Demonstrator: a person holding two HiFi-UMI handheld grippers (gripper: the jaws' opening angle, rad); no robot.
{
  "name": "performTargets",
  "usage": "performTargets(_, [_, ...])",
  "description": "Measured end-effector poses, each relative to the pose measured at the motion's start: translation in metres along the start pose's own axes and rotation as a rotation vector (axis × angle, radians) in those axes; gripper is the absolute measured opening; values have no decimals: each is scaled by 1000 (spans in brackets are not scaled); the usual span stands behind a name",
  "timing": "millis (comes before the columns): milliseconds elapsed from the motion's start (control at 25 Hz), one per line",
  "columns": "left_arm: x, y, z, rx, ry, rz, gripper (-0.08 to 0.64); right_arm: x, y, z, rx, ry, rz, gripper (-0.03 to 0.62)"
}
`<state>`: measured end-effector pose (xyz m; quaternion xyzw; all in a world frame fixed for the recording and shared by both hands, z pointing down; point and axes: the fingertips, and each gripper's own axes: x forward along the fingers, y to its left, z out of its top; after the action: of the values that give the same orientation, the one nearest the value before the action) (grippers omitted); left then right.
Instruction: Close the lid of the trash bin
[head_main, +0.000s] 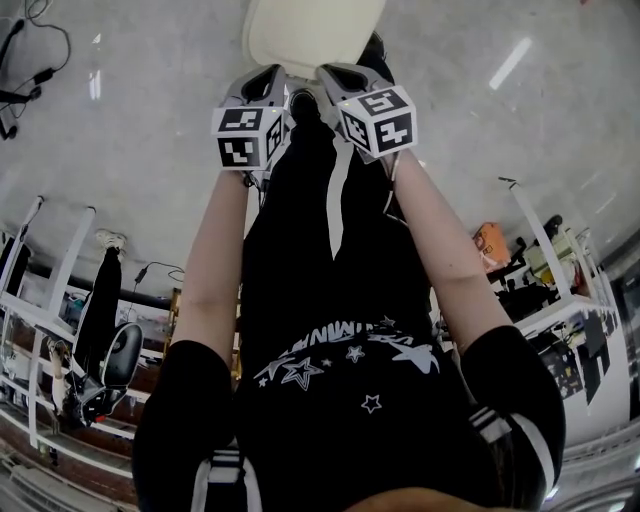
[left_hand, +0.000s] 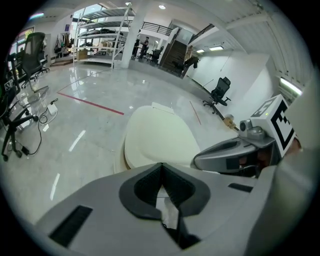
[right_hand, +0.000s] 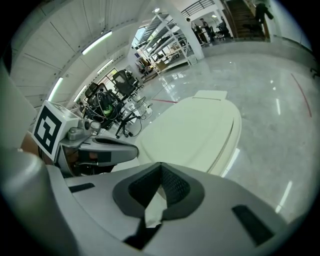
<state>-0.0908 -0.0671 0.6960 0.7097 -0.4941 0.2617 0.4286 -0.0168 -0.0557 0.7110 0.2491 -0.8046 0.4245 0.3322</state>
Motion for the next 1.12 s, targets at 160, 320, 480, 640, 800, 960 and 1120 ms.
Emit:
performTargets(160, [13, 8, -10, 12, 40, -3, 11, 13, -5, -6, 14, 12, -14, 1])
performTargets(320, [22, 15, -16, 22, 72, -8, 11, 23, -8, -10, 22, 30, -29, 2])
performTargets(480, [27, 15, -19, 26, 96, -16, 11, 26, -9, -12, 27, 38, -26, 2])
performTargets(640, [31, 17, -21, 15, 120, -24, 11, 32, -8, -14, 10, 54, -34, 0])
performTargets(800, [33, 16, -24, 18, 130, -28, 11, 34, -6, -16, -7, 63, -45, 2])
performTargets(960, [32, 17, -21, 26, 113, -26, 11, 31, -10, -13, -3, 63, -59, 2])
performTargets(1120, [20, 15, -7, 26, 66, -31, 11, 18, -14, -3, 9, 47, -88, 2])
